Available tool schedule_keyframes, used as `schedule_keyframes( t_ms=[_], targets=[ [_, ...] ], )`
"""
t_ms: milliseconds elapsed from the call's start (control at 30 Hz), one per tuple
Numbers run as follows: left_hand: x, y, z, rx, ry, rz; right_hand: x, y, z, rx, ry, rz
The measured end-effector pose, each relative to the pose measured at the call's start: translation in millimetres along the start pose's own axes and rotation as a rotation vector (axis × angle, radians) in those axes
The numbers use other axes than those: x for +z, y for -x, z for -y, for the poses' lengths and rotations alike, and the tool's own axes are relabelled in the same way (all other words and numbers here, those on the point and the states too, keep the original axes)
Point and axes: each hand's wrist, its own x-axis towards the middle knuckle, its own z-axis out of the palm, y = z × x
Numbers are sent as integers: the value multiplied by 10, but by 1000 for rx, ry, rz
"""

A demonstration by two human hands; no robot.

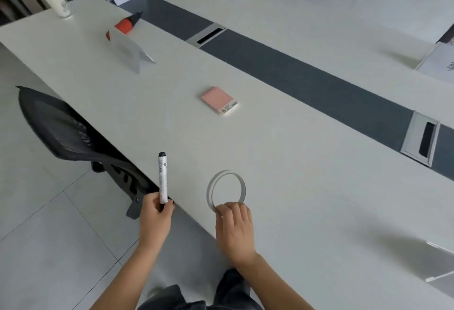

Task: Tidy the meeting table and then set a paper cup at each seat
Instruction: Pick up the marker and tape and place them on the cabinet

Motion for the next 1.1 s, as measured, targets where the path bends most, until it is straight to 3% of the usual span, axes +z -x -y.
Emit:
schedule_keyframes(
  t_ms=[333, 667, 900, 1100],
  targets=[
    [-1372, -72, 547, -9, -31, 5, 599, 167, 1284, -55, 19, 117],
    [-3209, -117, 1435, -305, 205, -435, 1471, 443, 2729, -283, -118, 358],
    [-3697, 7, 1899, -472, 306, -603, 1898, 430, 3125, -437, -118, 437],
    [-4074, -483, 1852, -465, 307, -688, 2504, -59, 3543, -469, -188, 464]
  ],
)
